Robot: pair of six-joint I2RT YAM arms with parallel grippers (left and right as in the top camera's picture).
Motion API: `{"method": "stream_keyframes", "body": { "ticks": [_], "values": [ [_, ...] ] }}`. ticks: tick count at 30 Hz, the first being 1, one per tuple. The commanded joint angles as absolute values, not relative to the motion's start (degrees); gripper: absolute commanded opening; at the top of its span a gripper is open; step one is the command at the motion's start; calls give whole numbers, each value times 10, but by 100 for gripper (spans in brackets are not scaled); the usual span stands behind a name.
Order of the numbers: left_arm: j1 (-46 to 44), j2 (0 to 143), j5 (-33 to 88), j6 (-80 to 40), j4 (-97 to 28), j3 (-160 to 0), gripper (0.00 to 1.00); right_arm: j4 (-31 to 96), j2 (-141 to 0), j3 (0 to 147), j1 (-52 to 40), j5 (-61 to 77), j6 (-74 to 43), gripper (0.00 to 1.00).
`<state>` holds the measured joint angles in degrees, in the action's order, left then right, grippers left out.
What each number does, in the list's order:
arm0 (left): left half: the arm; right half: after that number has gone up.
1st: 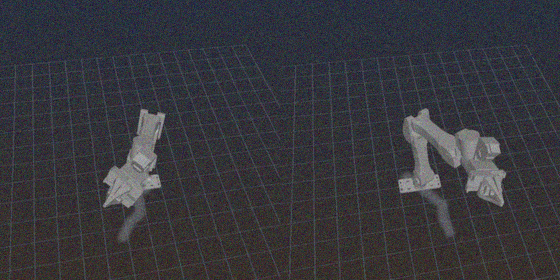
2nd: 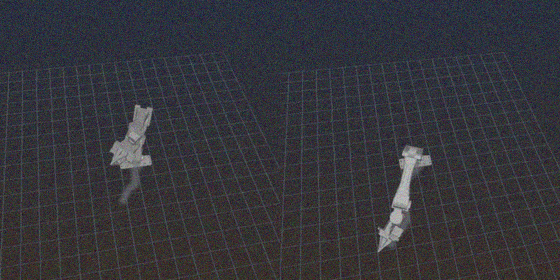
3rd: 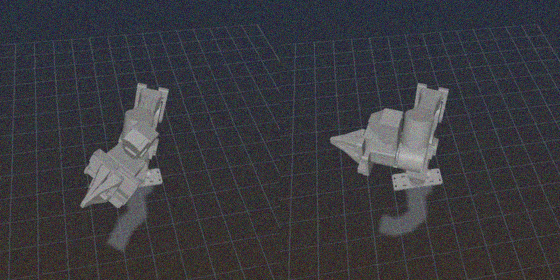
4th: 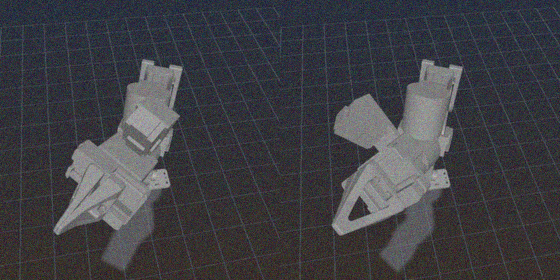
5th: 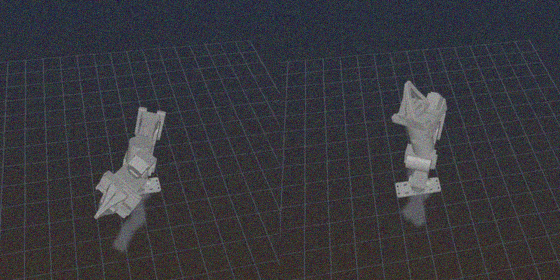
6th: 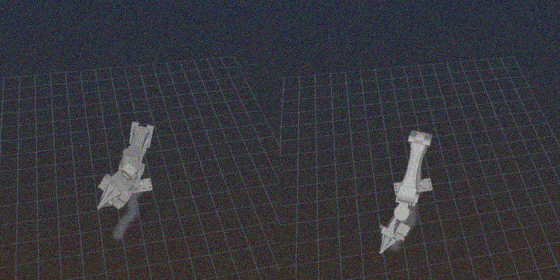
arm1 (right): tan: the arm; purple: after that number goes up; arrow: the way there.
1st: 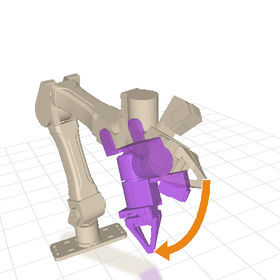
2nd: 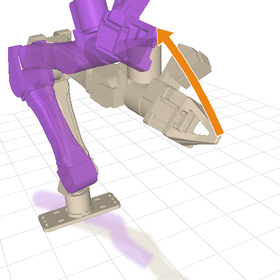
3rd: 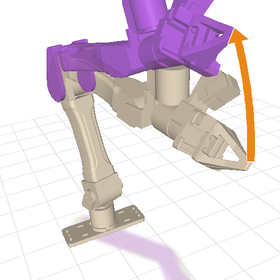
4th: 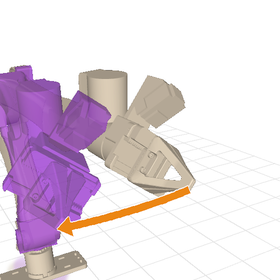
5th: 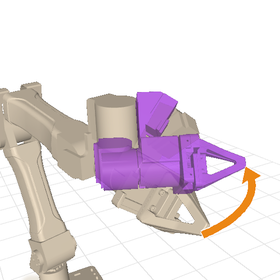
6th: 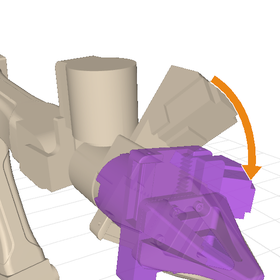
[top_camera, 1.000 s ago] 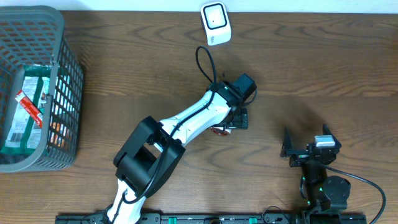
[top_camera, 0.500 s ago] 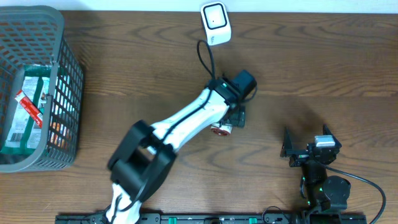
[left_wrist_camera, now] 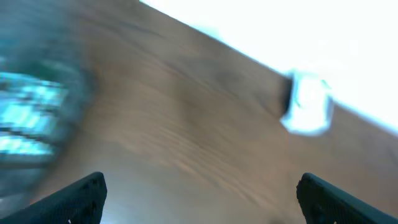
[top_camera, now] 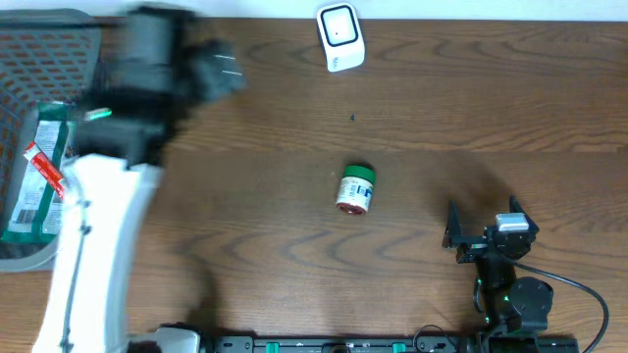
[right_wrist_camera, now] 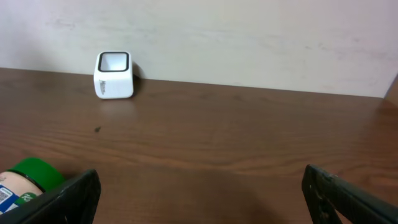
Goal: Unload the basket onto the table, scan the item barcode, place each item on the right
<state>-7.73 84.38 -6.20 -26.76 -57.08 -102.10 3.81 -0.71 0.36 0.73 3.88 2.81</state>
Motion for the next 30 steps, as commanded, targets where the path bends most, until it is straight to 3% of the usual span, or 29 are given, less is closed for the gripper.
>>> {"method": "stream_keyframes", "body": {
  "ticks": [1, 8, 13, 30],
  "values": [
    [39, 807, -71, -257, -587, -1020, 98, 41, -4, 3, 12, 37, 35, 99],
    [245, 801, -71, -257, -639, -1013, 98, 40, -4, 3, 12, 37, 35, 99],
    [328, 835, -71, -247, -652, -981, 98, 40, -4, 3, 12, 37, 35, 99],
    [350, 1029, -64, 16, -715, -957, 98, 41, -4, 3, 12, 37, 35, 99]
  ]
}}
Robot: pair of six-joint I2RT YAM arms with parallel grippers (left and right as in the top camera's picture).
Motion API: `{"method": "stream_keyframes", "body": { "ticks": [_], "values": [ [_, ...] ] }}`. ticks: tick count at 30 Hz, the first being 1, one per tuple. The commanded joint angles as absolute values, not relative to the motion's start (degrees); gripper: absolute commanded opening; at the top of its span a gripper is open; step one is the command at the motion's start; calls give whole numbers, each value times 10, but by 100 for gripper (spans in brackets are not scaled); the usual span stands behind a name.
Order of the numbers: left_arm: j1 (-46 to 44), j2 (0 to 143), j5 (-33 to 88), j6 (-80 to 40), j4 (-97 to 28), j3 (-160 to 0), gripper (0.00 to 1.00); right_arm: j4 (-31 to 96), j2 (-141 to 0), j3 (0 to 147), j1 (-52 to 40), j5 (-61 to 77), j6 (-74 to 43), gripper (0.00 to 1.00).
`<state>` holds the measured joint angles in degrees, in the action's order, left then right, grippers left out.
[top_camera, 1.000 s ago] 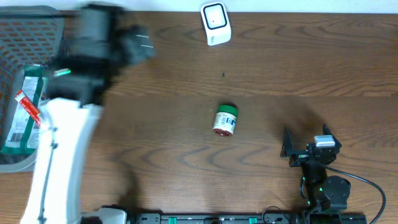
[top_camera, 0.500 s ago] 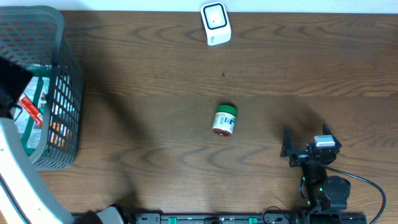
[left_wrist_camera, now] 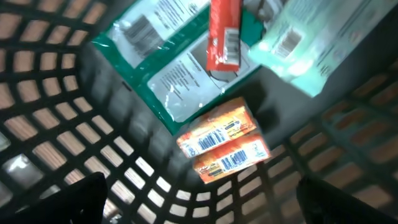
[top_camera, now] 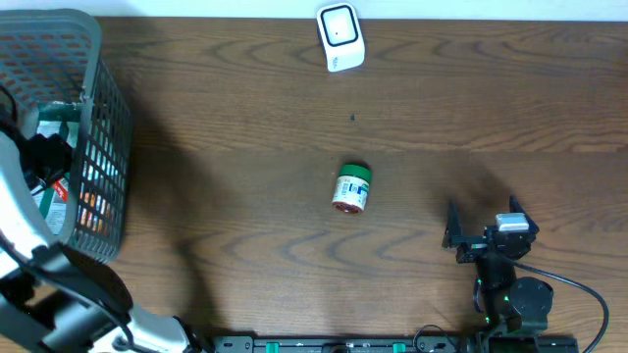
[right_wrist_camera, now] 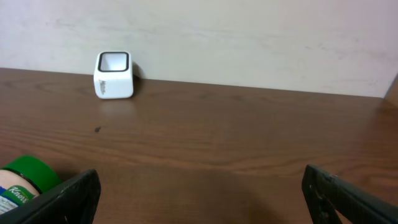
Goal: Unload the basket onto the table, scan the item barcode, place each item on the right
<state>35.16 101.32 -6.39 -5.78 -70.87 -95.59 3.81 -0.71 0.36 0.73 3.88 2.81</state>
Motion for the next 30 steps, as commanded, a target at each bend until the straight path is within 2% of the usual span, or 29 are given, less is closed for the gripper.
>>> {"method": "stream_keyframes", "body": {
  "ticks": [1, 7, 12, 23, 30],
  "values": [
    [350, 1034, -59, 36, -713, -957, 98, 41, -4, 3, 12, 37, 35, 99],
    [351, 1036, 15, 164, -696, -957, 98, 41, -4, 3, 11, 37, 35, 99],
    [362, 1037, 17, 173, -695, -957, 98, 40, -4, 3, 10, 37, 35, 99],
    [387, 1037, 110, 166, -695, -957, 98, 40, -4, 3, 10, 37, 35, 99],
    [396, 1038, 109, 234, -685, -957, 98, 41, -4, 3, 10, 37, 35, 99]
  ]
}}
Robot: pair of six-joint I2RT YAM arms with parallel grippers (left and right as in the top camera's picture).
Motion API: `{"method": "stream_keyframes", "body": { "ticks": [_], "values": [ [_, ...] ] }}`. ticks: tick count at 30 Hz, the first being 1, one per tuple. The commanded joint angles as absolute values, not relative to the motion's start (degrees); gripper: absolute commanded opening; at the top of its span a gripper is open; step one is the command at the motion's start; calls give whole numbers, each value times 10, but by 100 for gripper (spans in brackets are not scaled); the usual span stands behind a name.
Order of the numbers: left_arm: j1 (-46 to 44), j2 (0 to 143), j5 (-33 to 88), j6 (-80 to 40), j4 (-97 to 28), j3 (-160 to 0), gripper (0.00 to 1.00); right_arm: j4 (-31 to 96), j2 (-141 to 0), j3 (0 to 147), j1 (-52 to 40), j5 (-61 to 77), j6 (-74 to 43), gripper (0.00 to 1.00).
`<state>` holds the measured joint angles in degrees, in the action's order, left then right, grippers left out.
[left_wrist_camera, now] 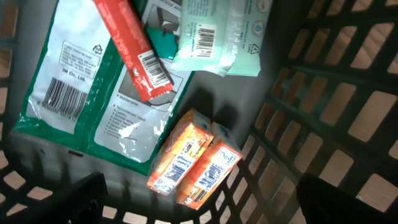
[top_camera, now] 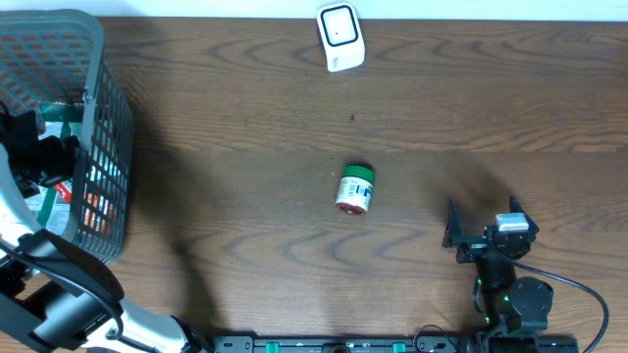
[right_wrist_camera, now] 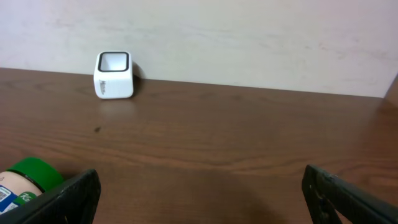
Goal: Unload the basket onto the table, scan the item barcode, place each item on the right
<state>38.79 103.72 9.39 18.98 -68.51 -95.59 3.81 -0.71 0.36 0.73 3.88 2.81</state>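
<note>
The white barcode scanner [top_camera: 340,36] stands at the table's far edge, also in the right wrist view as the scanner [right_wrist_camera: 113,75]. A green-lidded jar [top_camera: 355,189] lies on its side mid-table. My left gripper [left_wrist_camera: 199,200] is open inside the black wire basket [top_camera: 98,69], just above a pair of orange boxes [left_wrist_camera: 194,165]. Beside them lie a green-and-white pouch [left_wrist_camera: 74,93], a red stick pack [left_wrist_camera: 134,53] and a mint wipes pack [left_wrist_camera: 217,34], barcodes facing up. My right gripper [right_wrist_camera: 199,193] rests open near the front right, nothing between its fingers.
The basket's mesh walls [left_wrist_camera: 336,93] close in around the left gripper. The jar's green lid [right_wrist_camera: 28,174] shows at the right wrist view's lower left. A wall rises behind the scanner.
My left gripper remains open in the basket but has shifted and turned: the orange boxes now sit lower centre in its view, the pouch at left. The right arm has not moved.
First my left arm was a blur over the table's left side by the basket, gripper open. Then it was down inside the basket over the packaged items. It is still there now, closer over the orange boxes. The jar and right arm stayed put.
</note>
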Motion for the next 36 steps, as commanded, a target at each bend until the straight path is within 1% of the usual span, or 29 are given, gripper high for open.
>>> {"method": "stream_keyframes", "body": {
  "ticks": [1, 7, 16, 19, 26, 27, 36],
  "values": [
    [400, 1039, 110, 244, -685, -955, 98, 40, -4, 3, 10, 37, 35, 99],
    [415, 1070, 112, 300, -684, -955, 100, 41, -4, 3, 10, 37, 35, 99],
    [411, 1154, 111, 300, -705, -955, 97, 40, -4, 3, 10, 37, 35, 99],
    [411, 1152, 112, 300, -702, -958, 100, 40, -4, 3, 10, 37, 35, 99],
    [411, 1119, 111, 254, -707, -989, 99, 41, -4, 3, 10, 37, 35, 99],
    [411, 1108, 111, 247, -705, -992, 98, 41, -4, 3, 10, 37, 35, 99],
    [411, 1068, 111, 248, -700, -992, 98, 41, -4, 3, 10, 37, 35, 99]
  ]
}}
